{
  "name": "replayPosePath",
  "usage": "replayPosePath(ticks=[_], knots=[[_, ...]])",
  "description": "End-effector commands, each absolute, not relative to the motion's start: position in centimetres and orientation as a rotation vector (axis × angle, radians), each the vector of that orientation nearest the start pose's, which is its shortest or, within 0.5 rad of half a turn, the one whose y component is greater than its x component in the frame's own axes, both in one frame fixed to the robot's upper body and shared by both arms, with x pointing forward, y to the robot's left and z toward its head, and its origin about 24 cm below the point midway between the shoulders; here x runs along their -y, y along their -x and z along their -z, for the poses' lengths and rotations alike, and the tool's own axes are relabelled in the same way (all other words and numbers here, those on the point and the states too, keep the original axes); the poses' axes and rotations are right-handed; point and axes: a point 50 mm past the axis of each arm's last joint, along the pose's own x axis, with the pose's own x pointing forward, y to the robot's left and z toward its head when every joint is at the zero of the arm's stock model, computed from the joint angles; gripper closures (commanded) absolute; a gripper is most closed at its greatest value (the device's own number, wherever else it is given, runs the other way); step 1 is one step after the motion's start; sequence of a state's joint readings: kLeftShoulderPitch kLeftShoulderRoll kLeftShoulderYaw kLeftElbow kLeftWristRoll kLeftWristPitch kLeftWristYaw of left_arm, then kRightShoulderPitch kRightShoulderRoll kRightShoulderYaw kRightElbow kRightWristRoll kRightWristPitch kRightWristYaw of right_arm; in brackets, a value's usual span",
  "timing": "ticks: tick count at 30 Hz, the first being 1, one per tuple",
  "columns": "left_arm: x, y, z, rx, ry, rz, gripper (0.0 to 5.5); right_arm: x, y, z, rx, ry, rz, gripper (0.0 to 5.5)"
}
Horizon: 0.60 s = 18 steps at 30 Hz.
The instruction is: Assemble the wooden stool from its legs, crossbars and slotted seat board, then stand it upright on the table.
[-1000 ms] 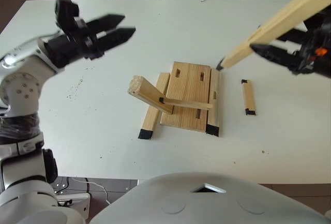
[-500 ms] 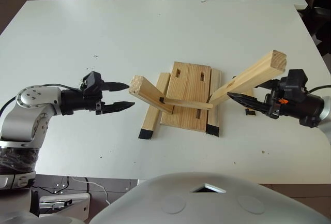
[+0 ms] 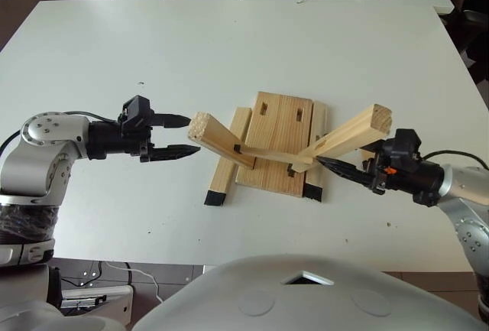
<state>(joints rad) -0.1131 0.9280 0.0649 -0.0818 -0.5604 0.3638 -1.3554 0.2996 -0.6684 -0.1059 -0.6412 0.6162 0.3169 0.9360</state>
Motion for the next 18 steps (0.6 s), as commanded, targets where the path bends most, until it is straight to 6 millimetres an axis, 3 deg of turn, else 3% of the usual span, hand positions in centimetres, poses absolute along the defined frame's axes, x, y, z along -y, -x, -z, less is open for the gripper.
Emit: replayPosePath(ticks=[1, 18], knots=[[-25.1, -23.8, -13.8, -0.381, -0.237, 1.313, 2.21, 17.9, -15.9, -11.5, -0.098, 0.099, -1.155, 3.49], [-24.7, -23.3, -13.0, -0.393, -0.237, 1.331, 2.21, 19.4, -15.0, -10.7, -0.207, 0.130, -1.265, 3.49]])
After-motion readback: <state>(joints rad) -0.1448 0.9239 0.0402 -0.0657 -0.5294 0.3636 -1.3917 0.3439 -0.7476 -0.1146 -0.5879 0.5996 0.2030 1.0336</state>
